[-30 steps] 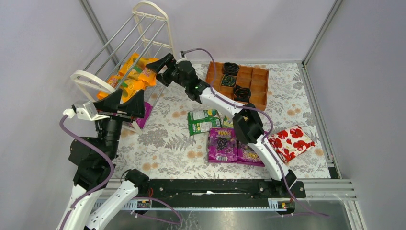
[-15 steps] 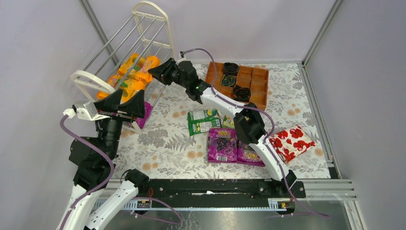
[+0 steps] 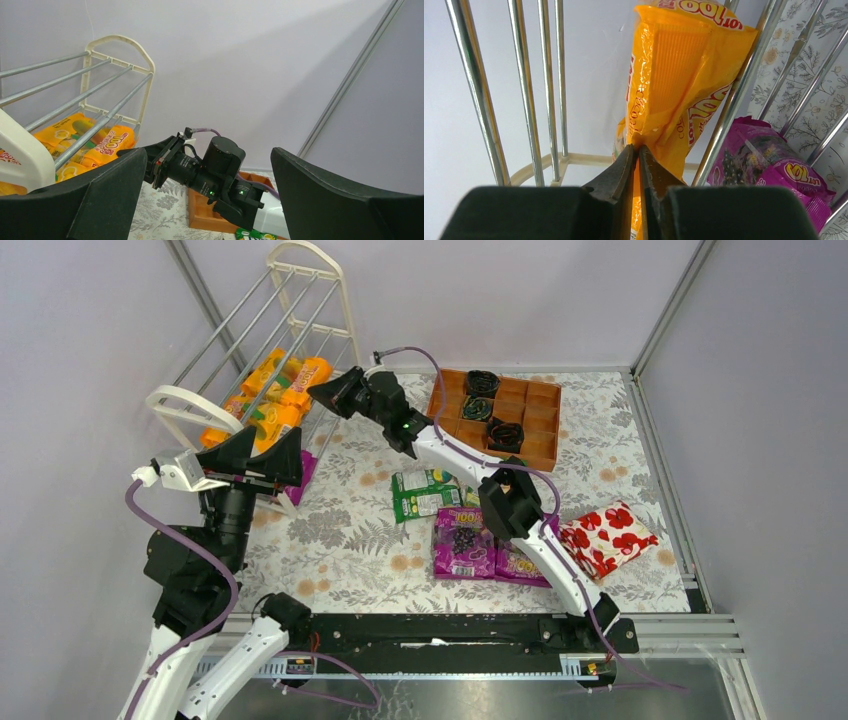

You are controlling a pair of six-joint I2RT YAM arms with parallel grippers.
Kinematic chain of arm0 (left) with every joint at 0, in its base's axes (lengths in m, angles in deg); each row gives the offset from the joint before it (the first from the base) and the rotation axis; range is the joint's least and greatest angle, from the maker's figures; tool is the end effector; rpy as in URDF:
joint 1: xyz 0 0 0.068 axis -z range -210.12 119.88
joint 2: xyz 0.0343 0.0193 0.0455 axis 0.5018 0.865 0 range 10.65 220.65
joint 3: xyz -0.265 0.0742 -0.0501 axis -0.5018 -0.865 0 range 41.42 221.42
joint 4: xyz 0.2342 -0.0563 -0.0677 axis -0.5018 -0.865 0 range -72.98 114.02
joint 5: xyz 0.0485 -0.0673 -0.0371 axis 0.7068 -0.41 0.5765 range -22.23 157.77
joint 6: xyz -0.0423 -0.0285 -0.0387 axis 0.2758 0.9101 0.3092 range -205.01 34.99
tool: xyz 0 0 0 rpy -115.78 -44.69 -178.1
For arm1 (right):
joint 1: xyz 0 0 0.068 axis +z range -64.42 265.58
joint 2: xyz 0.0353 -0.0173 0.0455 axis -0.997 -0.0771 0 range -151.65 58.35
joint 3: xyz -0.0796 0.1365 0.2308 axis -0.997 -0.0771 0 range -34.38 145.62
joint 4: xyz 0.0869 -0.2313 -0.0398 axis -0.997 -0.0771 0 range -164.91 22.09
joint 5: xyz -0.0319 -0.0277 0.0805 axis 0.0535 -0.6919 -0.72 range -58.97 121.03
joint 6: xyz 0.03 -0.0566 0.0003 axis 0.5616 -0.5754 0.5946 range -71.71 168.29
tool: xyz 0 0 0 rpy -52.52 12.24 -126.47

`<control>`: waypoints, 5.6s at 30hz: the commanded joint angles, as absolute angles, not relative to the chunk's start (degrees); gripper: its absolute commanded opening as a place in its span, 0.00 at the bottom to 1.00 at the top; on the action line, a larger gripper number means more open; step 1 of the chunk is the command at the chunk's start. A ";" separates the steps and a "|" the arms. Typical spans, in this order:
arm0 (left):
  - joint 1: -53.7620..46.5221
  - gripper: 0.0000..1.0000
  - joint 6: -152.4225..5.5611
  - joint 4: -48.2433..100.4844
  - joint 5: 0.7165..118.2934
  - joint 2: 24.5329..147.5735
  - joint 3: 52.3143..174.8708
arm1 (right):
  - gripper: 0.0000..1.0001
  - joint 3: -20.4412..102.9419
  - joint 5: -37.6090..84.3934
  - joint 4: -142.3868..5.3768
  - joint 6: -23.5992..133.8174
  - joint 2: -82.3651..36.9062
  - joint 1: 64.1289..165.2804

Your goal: Place and organize the candy bags onto the shelf

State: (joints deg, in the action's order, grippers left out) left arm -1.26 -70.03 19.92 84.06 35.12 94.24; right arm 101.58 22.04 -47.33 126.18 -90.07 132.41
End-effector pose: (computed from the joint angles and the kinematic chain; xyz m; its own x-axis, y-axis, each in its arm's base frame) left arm 0.0598 -0.0170 0.4390 0.2855 -0.4406 -0.8511 0.3240 0.8802 -0.3469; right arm 0.4139 0.4524 0.2811 -0.7876 0.5719 -0.2294 -0.2678 0.0174 0.9633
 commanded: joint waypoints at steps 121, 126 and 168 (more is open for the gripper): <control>-19.71 0.54 -67.24 -20.32 59.78 106.79 157.94 | 1.00 36.69 3.45 -21.29 103.95 -55.75 122.14; -19.58 0.67 -67.68 -20.27 61.82 105.28 159.96 | 1.00 43.87 5.60 -16.35 116.65 -60.14 123.44; -19.48 0.56 -63.99 -1.86 76.26 88.25 128.67 | 0.29 90.59 20.42 -45.27 79.05 -81.18 134.15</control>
State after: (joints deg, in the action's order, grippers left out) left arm -19.79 -65.02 -0.69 77.50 89.43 129.95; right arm 86.56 16.57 -43.29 86.25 -80.80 132.82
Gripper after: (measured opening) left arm 0.564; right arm 0.280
